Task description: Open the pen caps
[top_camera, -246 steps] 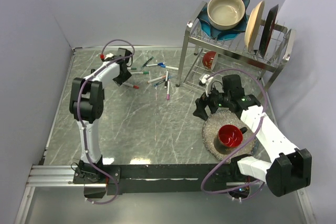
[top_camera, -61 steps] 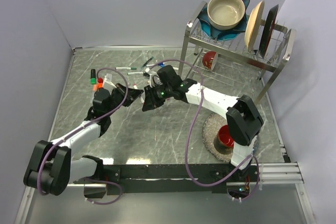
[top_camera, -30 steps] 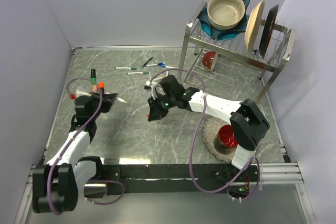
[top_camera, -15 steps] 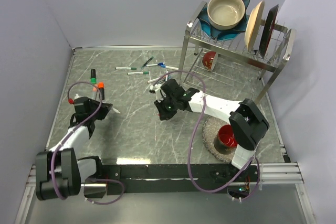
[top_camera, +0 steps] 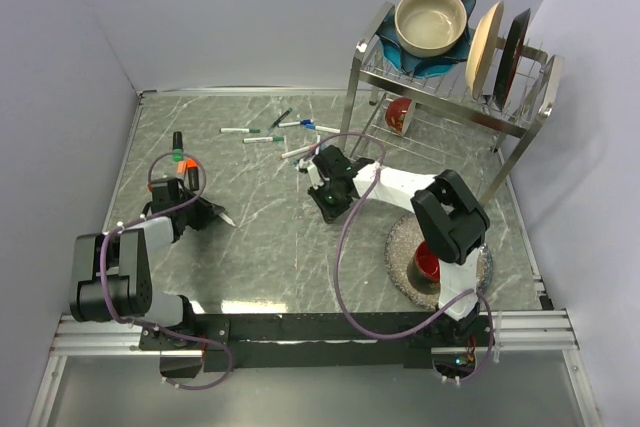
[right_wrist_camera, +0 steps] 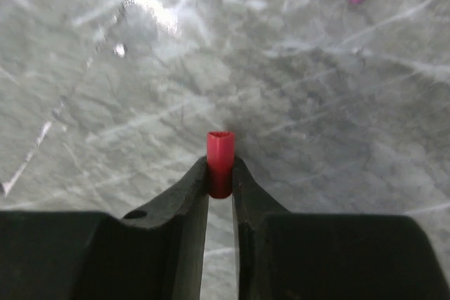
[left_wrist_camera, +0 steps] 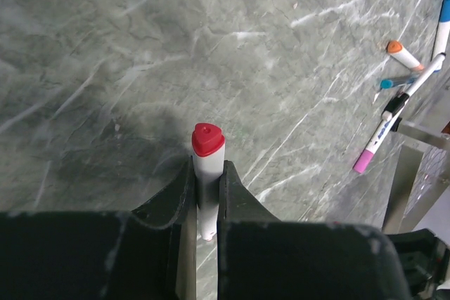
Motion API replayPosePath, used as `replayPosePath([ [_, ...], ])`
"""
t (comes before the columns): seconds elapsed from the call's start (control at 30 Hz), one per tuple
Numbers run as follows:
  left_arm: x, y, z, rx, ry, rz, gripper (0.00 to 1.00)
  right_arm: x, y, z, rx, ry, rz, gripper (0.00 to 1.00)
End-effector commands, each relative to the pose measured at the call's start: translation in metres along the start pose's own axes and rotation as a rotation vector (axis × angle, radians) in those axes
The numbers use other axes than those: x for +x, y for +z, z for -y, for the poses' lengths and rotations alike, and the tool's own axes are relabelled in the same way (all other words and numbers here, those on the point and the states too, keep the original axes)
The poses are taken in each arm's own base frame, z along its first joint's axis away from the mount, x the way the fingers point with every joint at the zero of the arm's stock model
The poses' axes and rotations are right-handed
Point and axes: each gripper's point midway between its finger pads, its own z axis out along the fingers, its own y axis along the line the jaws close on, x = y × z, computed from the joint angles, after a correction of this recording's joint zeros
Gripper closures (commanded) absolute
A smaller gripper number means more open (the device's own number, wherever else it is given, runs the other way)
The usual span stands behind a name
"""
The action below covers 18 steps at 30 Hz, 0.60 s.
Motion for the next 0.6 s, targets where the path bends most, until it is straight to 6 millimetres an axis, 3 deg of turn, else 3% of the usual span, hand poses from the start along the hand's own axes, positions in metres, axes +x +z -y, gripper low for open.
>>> replayPosePath([
  [0.0, 0.008, 0.001, 0.002, -0.001, 0.042, -0.052, 0.96, 0.006, 0.002, 0.014, 0.022, 0.006, -0.023, 0.75],
  [0.13, 0.014, 0.003, -0.005, -0.024, 0.031, -0.076, 0.89, 0.011, 0.004, 0.014, 0.015, 0.002, -0.033, 0.64],
  [0.33, 0.015, -0.002, -0.008, -0.044, 0.026, -0.073, 0.74, 0.012, 0.004, 0.018, 0.002, 0.012, -0.041, 0.56],
  [0.57, 0.012, -0.008, -0.006, -0.053, 0.026, -0.056, 0.66, 0.002, -0.012, 0.012, -0.056, -0.017, -0.003, 0.41],
])
